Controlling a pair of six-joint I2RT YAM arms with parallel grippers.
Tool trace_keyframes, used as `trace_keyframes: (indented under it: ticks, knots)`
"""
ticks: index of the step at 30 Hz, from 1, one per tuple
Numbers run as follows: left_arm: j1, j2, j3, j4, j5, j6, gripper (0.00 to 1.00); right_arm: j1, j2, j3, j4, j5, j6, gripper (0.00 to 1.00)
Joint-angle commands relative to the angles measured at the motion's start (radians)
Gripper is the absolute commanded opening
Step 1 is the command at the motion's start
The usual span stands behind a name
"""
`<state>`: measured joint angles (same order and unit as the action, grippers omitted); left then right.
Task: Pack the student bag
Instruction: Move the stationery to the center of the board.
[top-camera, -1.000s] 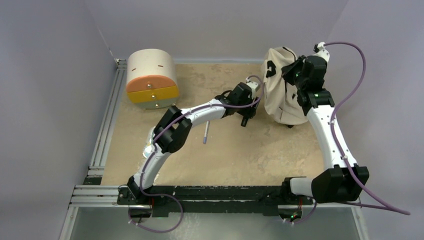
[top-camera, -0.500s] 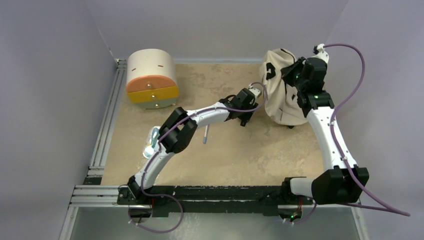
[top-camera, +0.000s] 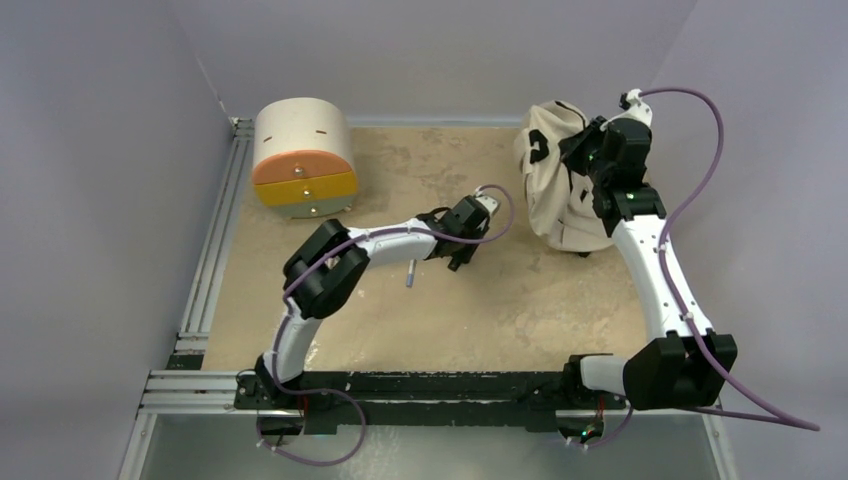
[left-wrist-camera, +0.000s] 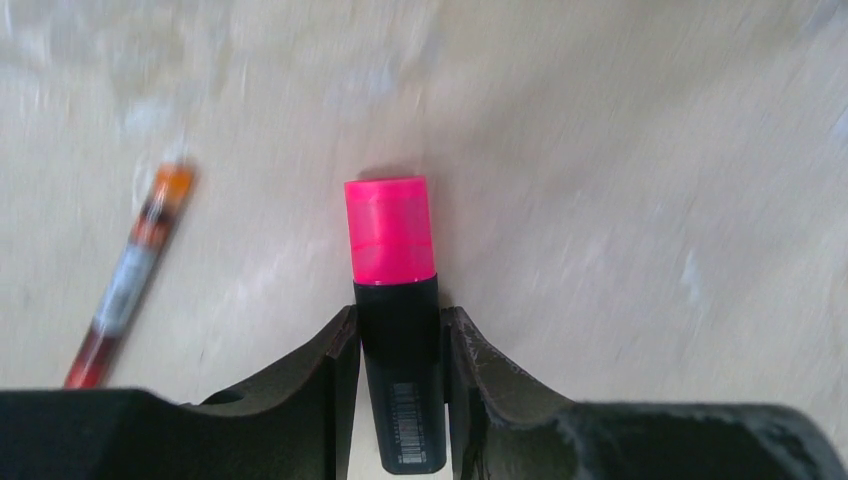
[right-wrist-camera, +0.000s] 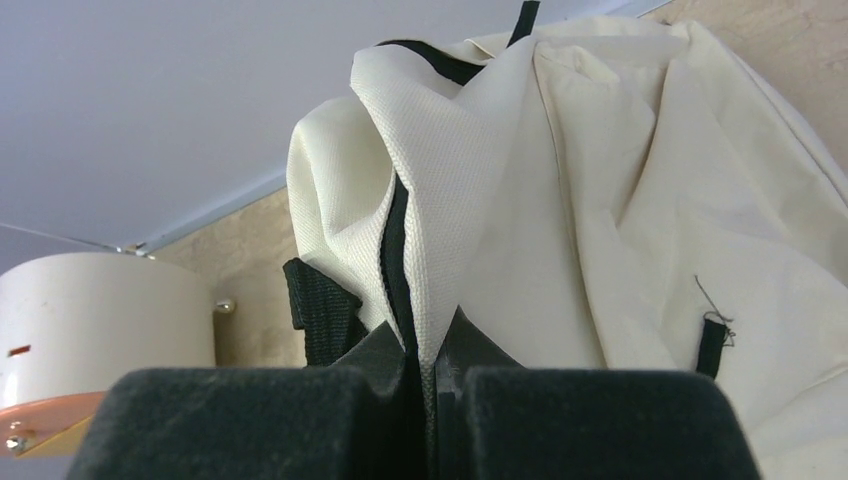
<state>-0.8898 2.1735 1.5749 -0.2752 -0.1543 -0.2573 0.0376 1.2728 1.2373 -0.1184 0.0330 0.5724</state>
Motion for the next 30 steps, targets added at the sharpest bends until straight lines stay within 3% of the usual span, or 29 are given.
trace_keyframes:
  ticks: [1, 9, 13, 19, 24, 30]
  knots:
    - [0.023, -0.145, -0.196, -0.054, -0.009, -0.073, 0.17, -0.007, -0.039, 0.019, 0.063, -0.018, -0.090, 0.00]
    - [0.037, -0.323, -0.379, -0.031, 0.044, -0.161, 0.17, 0.034, 0.013, -0.069, -0.129, -0.135, -0.164, 0.00]
    - [0.041, -0.377, -0.399, -0.028, 0.064, -0.186, 0.20, 0.098, 0.009, -0.162, -0.169, -0.161, -0.143, 0.06]
    - [0.050, -0.479, -0.418, -0.032, 0.056, -0.213, 0.31, 0.153, -0.014, -0.253, -0.175, -0.196, -0.071, 0.37]
    - [0.049, -0.586, -0.443, -0.065, 0.048, -0.232, 0.36, 0.152, -0.108, -0.257, -0.103, 0.011, 0.044, 0.60]
    - [0.049, -0.762, -0.486, -0.086, -0.013, -0.254, 0.40, 0.151, -0.211, -0.252, -0.067, 0.187, 0.114, 0.70]
